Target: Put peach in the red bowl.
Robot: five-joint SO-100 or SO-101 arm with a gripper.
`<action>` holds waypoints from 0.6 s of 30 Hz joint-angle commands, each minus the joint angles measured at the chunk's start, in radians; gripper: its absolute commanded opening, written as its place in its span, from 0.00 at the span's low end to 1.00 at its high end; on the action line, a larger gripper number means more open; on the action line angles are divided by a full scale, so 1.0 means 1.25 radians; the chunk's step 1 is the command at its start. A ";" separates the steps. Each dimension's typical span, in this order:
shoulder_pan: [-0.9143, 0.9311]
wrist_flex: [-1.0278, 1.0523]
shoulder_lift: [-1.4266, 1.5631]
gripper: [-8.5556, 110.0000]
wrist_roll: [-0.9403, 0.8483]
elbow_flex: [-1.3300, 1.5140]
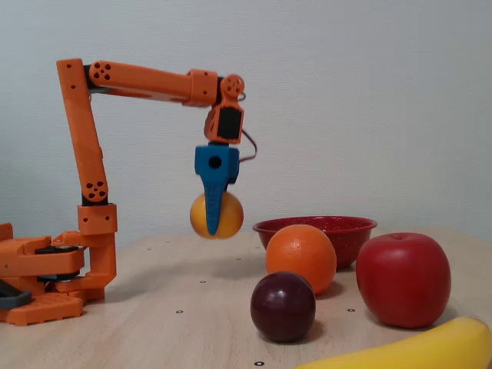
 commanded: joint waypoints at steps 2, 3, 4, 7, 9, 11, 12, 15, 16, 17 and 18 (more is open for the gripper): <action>0.018 0.060 0.063 0.07 0.025 -0.118; 0.018 0.065 0.067 0.07 0.032 -0.130; 0.017 0.074 0.069 0.07 0.034 -0.144; 0.013 0.081 0.070 0.07 0.055 -0.190; 0.006 0.076 0.060 0.07 0.081 -0.234; -0.002 0.059 0.048 0.07 0.110 -0.276; -0.009 0.049 0.038 0.07 0.129 -0.301; -0.027 0.001 0.010 0.07 0.182 -0.356; -0.033 -0.015 -0.005 0.07 0.200 -0.374; -0.038 -0.033 -0.021 0.07 0.218 -0.393; -0.043 -0.052 -0.039 0.07 0.234 -0.410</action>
